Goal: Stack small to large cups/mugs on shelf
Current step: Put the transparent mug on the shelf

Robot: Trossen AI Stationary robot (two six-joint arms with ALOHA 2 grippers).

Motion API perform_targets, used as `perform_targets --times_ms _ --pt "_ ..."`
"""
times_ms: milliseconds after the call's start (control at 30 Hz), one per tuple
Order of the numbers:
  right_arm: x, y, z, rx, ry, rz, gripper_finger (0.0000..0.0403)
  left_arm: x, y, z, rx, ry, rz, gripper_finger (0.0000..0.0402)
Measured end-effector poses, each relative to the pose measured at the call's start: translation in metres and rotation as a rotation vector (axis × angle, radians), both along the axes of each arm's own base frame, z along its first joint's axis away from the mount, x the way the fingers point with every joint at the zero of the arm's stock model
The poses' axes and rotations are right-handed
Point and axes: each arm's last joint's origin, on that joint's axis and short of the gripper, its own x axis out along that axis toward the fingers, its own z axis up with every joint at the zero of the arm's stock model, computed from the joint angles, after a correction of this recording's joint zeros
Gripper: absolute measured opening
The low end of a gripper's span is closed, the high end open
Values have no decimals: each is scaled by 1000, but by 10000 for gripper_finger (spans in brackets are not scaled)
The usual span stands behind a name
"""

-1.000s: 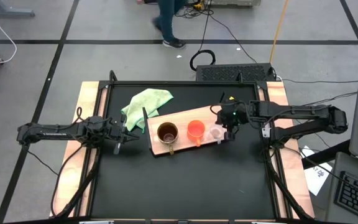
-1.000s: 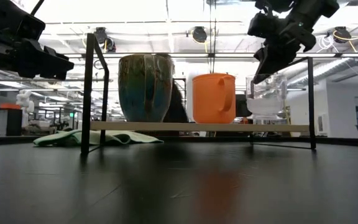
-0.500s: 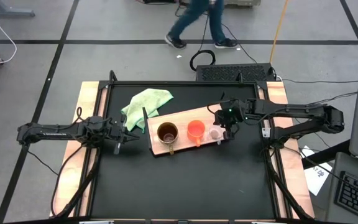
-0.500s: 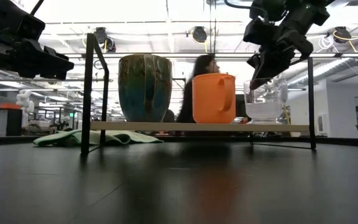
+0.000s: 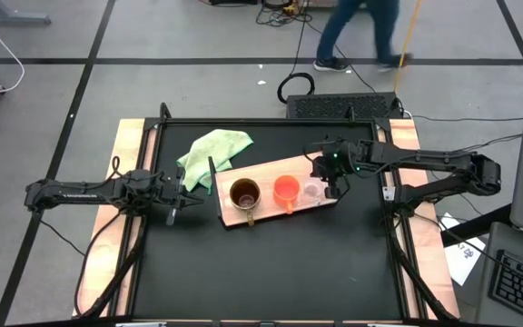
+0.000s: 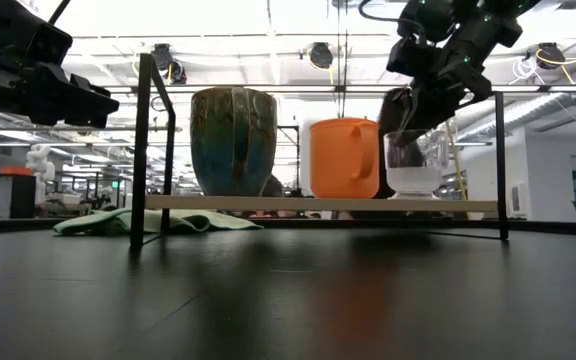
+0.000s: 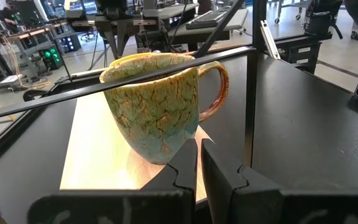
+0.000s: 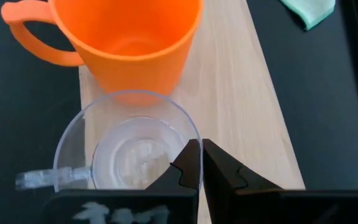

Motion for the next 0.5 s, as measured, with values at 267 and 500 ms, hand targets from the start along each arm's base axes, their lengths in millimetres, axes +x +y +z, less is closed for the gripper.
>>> perform_targets --times_ms 267,500 --pt "2 -3 -3 3 15 -6 0 0 0 0 2 1 0 26" --pt "2 -3 -2 -2 2 -4 6 0 0 -1 1 6 0 26"
